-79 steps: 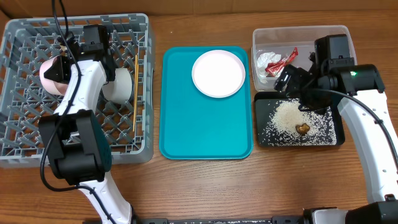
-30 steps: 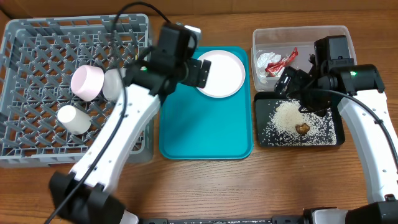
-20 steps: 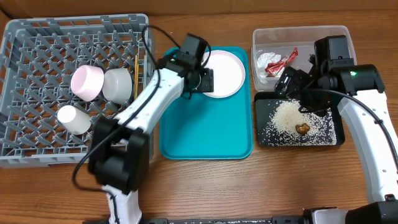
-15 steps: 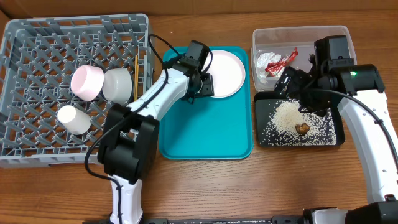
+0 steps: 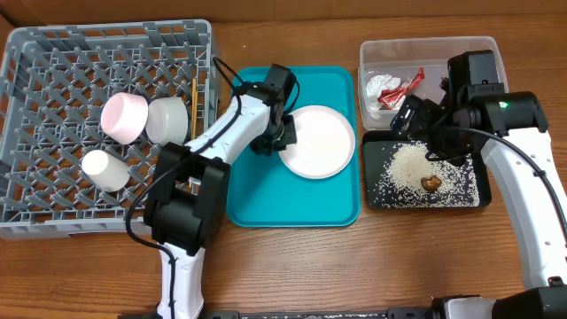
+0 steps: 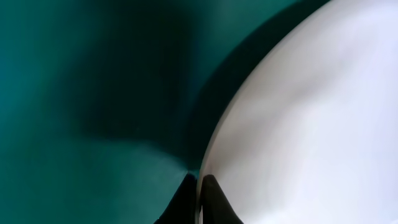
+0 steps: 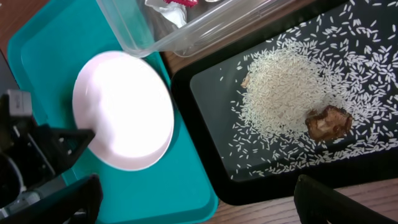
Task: Sort waste into correct bins and load items into the dishwasher
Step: 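Stand the white plate upright in the dish rack with the left gripper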
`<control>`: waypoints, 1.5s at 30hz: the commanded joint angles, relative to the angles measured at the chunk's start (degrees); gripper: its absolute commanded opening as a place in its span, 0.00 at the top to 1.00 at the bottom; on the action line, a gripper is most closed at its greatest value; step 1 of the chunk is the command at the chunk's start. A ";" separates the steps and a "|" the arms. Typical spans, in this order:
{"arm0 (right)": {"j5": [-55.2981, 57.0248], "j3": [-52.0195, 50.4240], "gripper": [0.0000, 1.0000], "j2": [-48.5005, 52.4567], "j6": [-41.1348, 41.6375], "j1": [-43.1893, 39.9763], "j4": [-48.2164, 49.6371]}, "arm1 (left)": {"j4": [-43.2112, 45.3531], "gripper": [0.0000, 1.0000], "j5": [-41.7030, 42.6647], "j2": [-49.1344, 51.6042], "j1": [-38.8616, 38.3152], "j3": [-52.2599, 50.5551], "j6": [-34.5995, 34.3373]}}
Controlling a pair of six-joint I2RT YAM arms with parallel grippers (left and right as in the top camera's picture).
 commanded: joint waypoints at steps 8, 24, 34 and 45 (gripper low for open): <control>-0.09 0.42 0.00 -0.37 0.24 0.15 -1.29 | -15.04 0.96 -32.09 -24.20 7.41 10.14 7.74; -0.07 0.42 0.00 -0.37 0.22 0.15 0.63 | -7.52 0.96 -71.43 -35.78 23.30 9.81 33.59; -0.07 0.42 0.00 -0.37 0.22 0.15 1.92 | -3.15 0.96 -69.85 -26.99 30.47 9.75 35.65; -0.04 0.42 0.00 -0.37 0.22 0.15 2.60 | 19.91 0.96 -76.17 -13.18 34.45 9.75 61.99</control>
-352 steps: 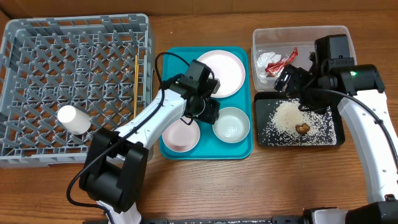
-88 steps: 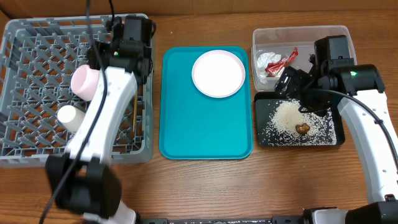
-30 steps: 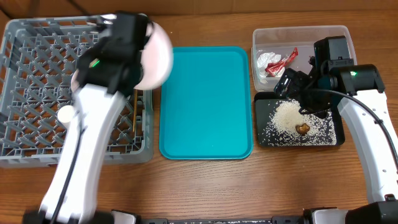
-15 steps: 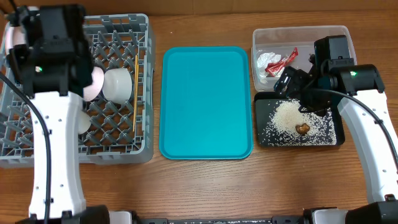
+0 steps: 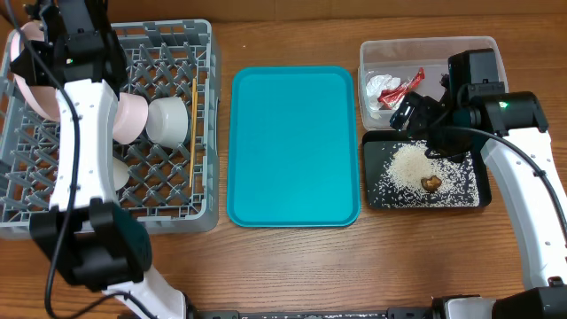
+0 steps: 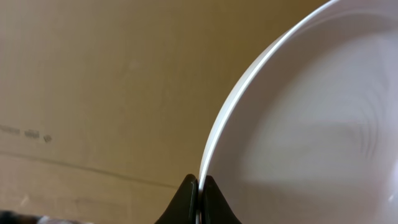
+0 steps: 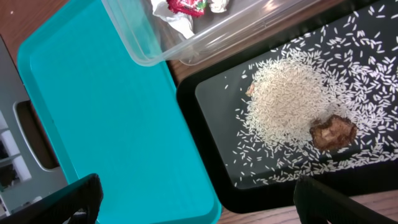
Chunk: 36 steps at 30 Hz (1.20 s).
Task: Sort waste into correct bins and load items into the dishwasher
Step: 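Stand the white plate upright in the dish rack with the left gripper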
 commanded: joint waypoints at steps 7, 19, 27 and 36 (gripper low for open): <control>-0.07 0.42 0.00 -0.37 0.24 0.15 3.52 | -2.62 0.96 -2.89 4.90 1.01 -2.21 3.23; -0.09 0.42 0.00 -0.37 0.24 0.15 4.57 | 3.74 0.64 -2.32 4.85 -0.57 -10.27 5.99; -0.09 0.42 0.00 -0.37 0.24 0.15 3.32 | 10.88 0.32 -8.66 3.02 -7.34 -10.23 8.48; -1.22 0.44 0.00 -0.39 -1.57 0.15 1.11 | 9.40 0.07 -7.37 -12.26 -12.37 -10.23 -0.33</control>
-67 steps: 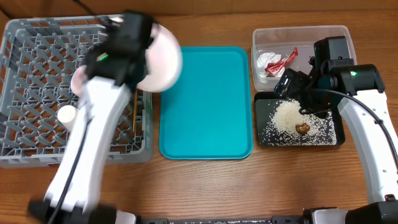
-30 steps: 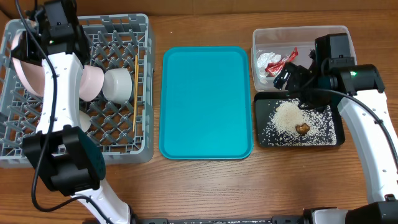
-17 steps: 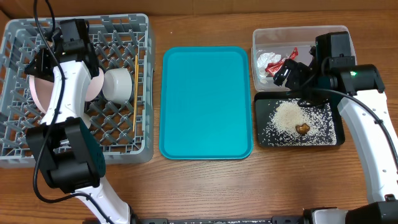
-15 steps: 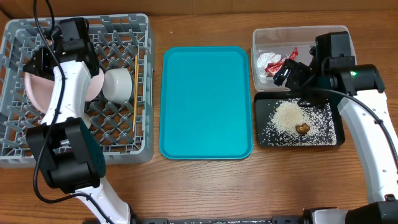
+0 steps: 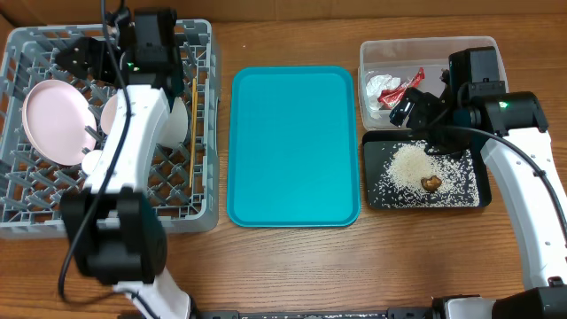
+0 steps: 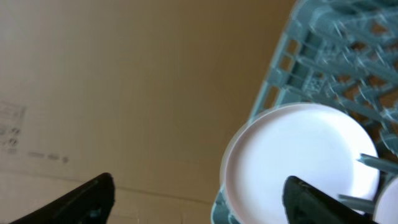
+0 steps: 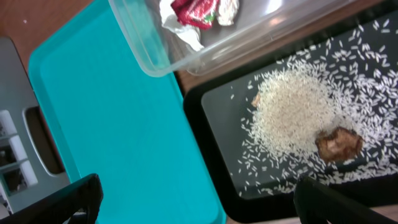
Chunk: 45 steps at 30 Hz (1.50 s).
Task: Sort waste into correct bins and load items into the dishwasher
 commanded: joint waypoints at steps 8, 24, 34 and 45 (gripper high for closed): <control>-11.91 0.46 0.00 -6.69 -11.17 0.22 0.17 | -21.97 0.06 38.75 -31.36 -6.51 0.20 -23.50; -15.04 0.48 0.00 -32.33 -16.79 2.64 6.99 | -53.20 0.00 76.59 -55.78 -6.51 0.20 -32.83; -15.04 0.42 0.00 -30.71 -16.55 2.64 2.67 | -53.51 0.00 80.54 -55.12 -6.51 0.17 -34.07; -8.37 0.42 0.00 -28.11 -19.32 2.64 2.05 | -53.53 0.00 80.54 -55.12 -6.51 0.17 -34.07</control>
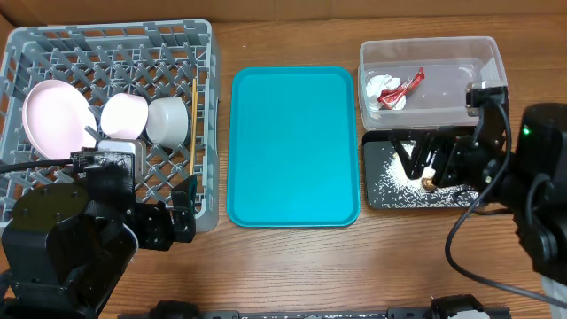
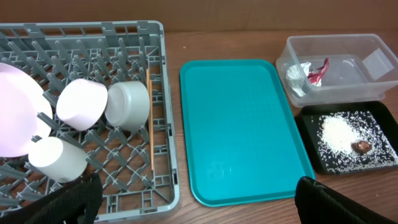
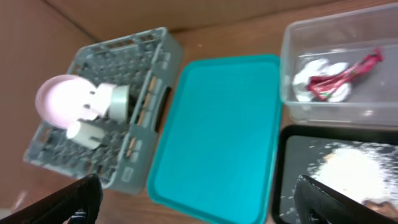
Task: Sort waste into correct bins and load items into the dishwasher
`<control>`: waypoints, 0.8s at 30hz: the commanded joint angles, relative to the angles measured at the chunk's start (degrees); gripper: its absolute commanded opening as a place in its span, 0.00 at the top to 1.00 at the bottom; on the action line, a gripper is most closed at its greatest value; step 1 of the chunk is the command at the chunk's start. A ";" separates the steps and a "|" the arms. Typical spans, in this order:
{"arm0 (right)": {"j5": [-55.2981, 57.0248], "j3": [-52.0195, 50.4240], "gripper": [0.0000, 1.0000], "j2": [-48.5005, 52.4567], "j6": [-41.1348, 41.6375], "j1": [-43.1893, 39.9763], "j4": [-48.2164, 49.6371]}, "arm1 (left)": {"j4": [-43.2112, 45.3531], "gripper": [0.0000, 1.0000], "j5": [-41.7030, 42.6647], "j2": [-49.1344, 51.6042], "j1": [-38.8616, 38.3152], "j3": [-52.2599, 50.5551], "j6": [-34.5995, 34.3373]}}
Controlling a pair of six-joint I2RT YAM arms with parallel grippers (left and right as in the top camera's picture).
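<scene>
A pale pink plate (image 1: pixel 56 116) stands on edge in the left side of the grey dish rack (image 1: pixel 199 53). Beside it lie a pink bowl (image 2: pixel 81 103), a white bowl (image 2: pixel 128 106) and a white cup (image 2: pixel 55 159), with a chopstick (image 2: pixel 150 124) along the rack's right side. The teal tray (image 1: pixel 294 146) is bare. My left gripper (image 2: pixel 198 210) hangs open and empty, high above the table's near left. My right gripper (image 3: pixel 198 204) is also open and empty, raised at the near right.
A clear bin (image 1: pixel 461 55) at the back right holds white and red wrappers (image 2: pixel 309 72). In front of it a black tray (image 2: pixel 311 118) holds scattered rice (image 2: pixel 336 130) and a brown scrap (image 2: pixel 360 147). In the overhead view my right arm covers part of that tray.
My left gripper was open over the rack's back left by the plate; it is now drawn back high over the near left. The right gripper has also moved up and back from the bins.
My left gripper was shut on the plate's rim on the teal tray. Then it held the plate above the rack's far left corner. Then the plate stood in the rack and the gripper was open. Now both arms are pulled back and the tray is bare.
</scene>
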 commanded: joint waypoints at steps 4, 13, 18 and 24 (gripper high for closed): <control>7.30 -1.84 0.00 -3.58 -11.82 0.07 5.75 | 0.09 0.00 0.76 -0.26 0.22 -0.17 -1.20; 9.68 -22.08 0.00 -19.19 -22.36 -0.55 14.80 | 0.09 0.00 0.76 -0.26 0.22 -0.17 -1.20; 10.12 -35.32 0.00 -29.79 -22.38 -0.55 17.03 | 0.09 0.00 0.76 -0.26 0.22 -0.17 -1.20; 10.10 -48.28 0.00 -40.94 -22.36 -0.55 24.33 | 0.07 0.00 0.76 -0.26 0.22 -0.17 -1.20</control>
